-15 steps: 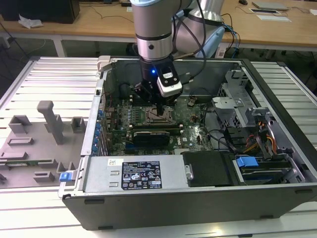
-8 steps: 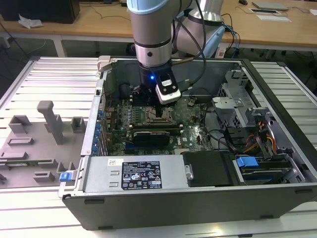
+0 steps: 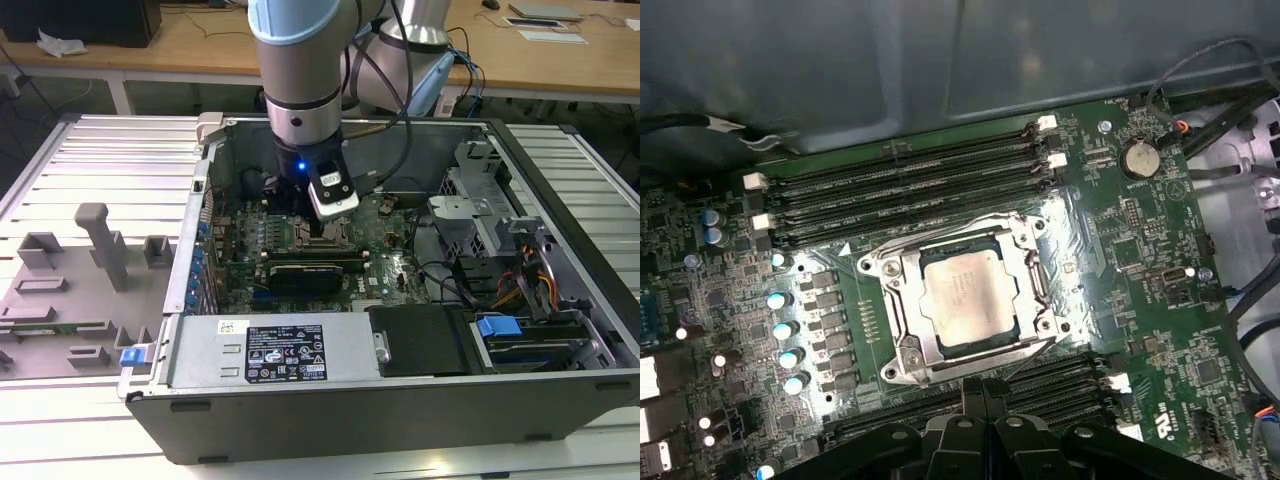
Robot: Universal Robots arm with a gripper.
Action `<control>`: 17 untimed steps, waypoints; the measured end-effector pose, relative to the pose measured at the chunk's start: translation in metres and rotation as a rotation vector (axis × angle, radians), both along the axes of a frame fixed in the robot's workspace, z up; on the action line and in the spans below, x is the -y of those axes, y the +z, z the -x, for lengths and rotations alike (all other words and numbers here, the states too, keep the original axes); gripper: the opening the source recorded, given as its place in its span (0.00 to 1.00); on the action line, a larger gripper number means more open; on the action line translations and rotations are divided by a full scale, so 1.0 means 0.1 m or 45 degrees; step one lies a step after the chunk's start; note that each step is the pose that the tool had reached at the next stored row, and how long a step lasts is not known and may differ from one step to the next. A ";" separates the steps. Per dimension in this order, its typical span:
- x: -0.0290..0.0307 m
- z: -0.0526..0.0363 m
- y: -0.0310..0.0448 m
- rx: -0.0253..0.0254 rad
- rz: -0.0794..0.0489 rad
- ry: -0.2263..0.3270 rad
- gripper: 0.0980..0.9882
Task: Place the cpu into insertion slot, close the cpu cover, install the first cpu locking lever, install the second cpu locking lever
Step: 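Install the second cpu locking lever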
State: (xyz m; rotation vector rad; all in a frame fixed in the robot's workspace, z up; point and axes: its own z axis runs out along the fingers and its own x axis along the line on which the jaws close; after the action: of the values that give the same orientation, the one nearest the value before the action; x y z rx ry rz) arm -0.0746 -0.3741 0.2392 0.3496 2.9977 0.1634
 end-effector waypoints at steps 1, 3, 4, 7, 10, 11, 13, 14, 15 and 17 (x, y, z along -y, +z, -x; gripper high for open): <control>0.010 0.008 -0.009 0.0001 -0.004 0.000 0.01; 0.033 0.028 -0.030 0.0001 -0.012 0.000 0.01; 0.043 0.040 -0.042 0.0001 -0.016 0.000 0.01; 0.072 0.079 -0.075 0.0001 -0.027 0.000 0.01; 0.099 0.115 -0.105 0.0001 -0.037 0.000 0.01; 0.117 0.138 -0.126 0.0001 -0.044 0.000 0.01; 0.139 0.186 -0.152 0.0001 -0.067 0.000 0.01; 0.144 0.205 -0.157 0.0010 -0.086 0.004 0.01; 0.148 0.214 -0.163 0.0019 -0.098 0.008 0.01; 0.160 0.231 -0.175 0.0018 -0.112 0.012 0.01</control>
State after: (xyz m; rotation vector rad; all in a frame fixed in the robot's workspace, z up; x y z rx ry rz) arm -0.0977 -0.3902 0.2217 0.3441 2.9975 0.2975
